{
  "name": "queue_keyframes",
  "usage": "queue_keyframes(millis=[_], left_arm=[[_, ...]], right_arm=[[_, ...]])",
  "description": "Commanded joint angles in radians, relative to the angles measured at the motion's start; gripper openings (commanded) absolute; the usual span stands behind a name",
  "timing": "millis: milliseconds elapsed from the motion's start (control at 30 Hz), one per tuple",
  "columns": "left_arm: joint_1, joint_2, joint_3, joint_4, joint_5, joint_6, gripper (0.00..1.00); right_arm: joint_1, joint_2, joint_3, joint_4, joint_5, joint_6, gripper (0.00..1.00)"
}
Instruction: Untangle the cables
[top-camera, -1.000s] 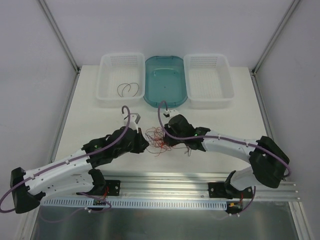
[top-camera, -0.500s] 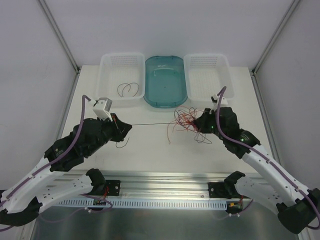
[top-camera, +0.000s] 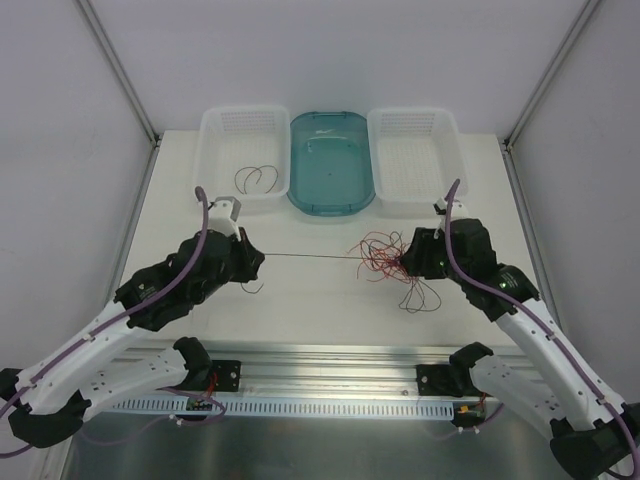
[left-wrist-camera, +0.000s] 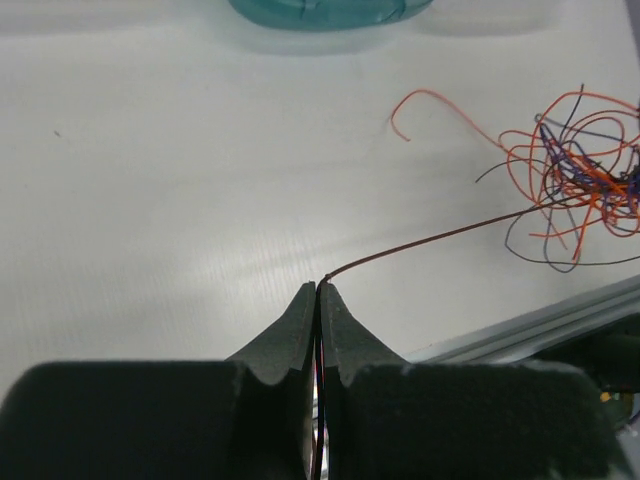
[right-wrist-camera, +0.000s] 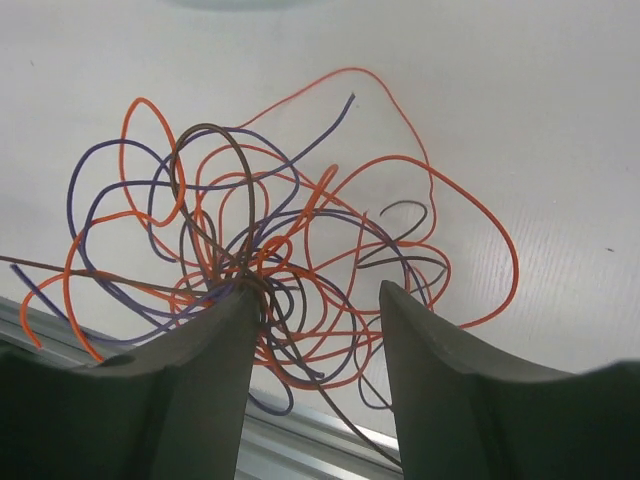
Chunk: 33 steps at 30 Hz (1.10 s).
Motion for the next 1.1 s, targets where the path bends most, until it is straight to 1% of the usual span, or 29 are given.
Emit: queue_keyframes(millis=[0,33,100,133,167,200,267,300,333,367,400,467,500,533,567,600,667,700,767,800,833,900,933,967,1000,1067], left_arm=[[0.015,0.021,-0.093,0.008,0.021,-0.042,0.0],[0.015,0.021,-0.157,0.025,0.034,-0.058,0.0],[0.015,0.021,-0.228,0.087,0.069,-0.112,0.0],[0.015,0.027,-0.297,0.101,0.093,-0.13,0.0],[0.015,0.031,-0.329,0.113,0.104,-0.175,0.0],[0.015,0.035,-0.359,0.157,0.118,-0.187,0.0],[0.015,0.047,-0.438,0.208,0.167,-0.233,0.0],[0.014,0.054,-0.481,0.27,0.189,-0.241,0.0],[0.014,0.073,-0.494,0.298,0.215,-0.244,0.0],[0.014,0.086,-0.5,0.311,0.212,-0.244,0.0],[0.014,0.107,-0.497,0.311,0.203,-0.241,0.0],[0.015,0.109,-0.492,0.311,0.162,-0.223,0.0],[0.017,0.106,-0.494,0.311,0.144,-0.218,0.02],[0.033,0.094,-0.494,0.306,0.132,-0.214,0.08],[0.052,0.087,-0.494,0.306,0.14,-0.204,0.19],[0.069,0.077,-0.489,0.303,0.152,-0.2,0.25],[0.089,0.075,-0.474,0.303,0.169,-0.186,0.4],[0.089,0.083,-0.448,0.303,0.193,-0.18,0.56],[0.086,0.104,-0.419,0.303,0.233,-0.178,0.68],[0.081,0.135,-0.387,0.305,0.274,-0.178,0.76],[0.073,0.155,-0.367,0.303,0.293,-0.18,0.81],[0.017,0.214,-0.302,0.303,0.304,-0.181,0.87],[-0.009,0.236,-0.281,0.305,0.295,-0.186,0.87],[-0.058,0.262,-0.24,0.32,0.284,-0.192,0.85],[-0.071,0.317,-0.222,0.329,0.284,-0.194,0.82],[-0.086,0.38,-0.187,0.361,0.305,-0.204,0.79]], right_arm=[[-0.011,0.011,-0.037,-0.023,-0.031,-0.044,0.54],[-0.01,0.014,-0.049,0.018,-0.135,-0.053,0.57],[-0.007,0.024,-0.088,0.067,-0.262,-0.081,0.6],[0.005,0.043,-0.094,0.095,-0.353,-0.087,0.62],[0.019,0.053,-0.094,0.098,-0.366,-0.088,0.62],[0.035,0.06,-0.092,0.103,-0.363,-0.092,0.62],[0.07,0.068,-0.1,0.155,-0.392,-0.085,0.64],[0.076,0.073,-0.114,0.188,-0.422,-0.072,0.65],[0.084,0.079,-0.115,0.231,-0.447,-0.049,0.65],[0.093,0.086,-0.109,0.23,-0.424,-0.046,0.65],[0.113,0.102,-0.086,0.187,-0.315,-0.046,0.65],[0.119,0.122,-0.057,0.123,-0.185,-0.041,0.65],[0.121,0.14,-0.042,0.094,-0.074,-0.039,0.65],[0.119,0.148,-0.039,0.046,-0.038,-0.033,0.65],[0.121,0.152,-0.039,0.029,0.01,-0.033,0.64],[0.121,0.152,-0.042,0.02,0.033,-0.032,0.64],[0.121,0.142,-0.072,0.023,0.03,-0.021,0.64],[0.122,0.131,-0.094,0.035,0.018,-0.018,0.63],[0.124,0.123,-0.111,0.047,-0.01,-0.013,0.63],[0.131,0.12,-0.117,0.05,-0.03,-0.01,0.62],[0.137,0.117,-0.123,0.054,-0.031,-0.009,0.62],[0.157,0.116,-0.135,0.043,-0.012,-0.001,0.62],[0.162,0.114,-0.14,0.041,-0.002,0.0,0.61],[0.165,0.113,-0.152,0.04,0.007,0.004,0.61],[0.165,0.111,-0.16,0.041,0.016,0.011,0.61],[0.165,0.111,-0.174,0.041,0.024,0.016,0.61]])
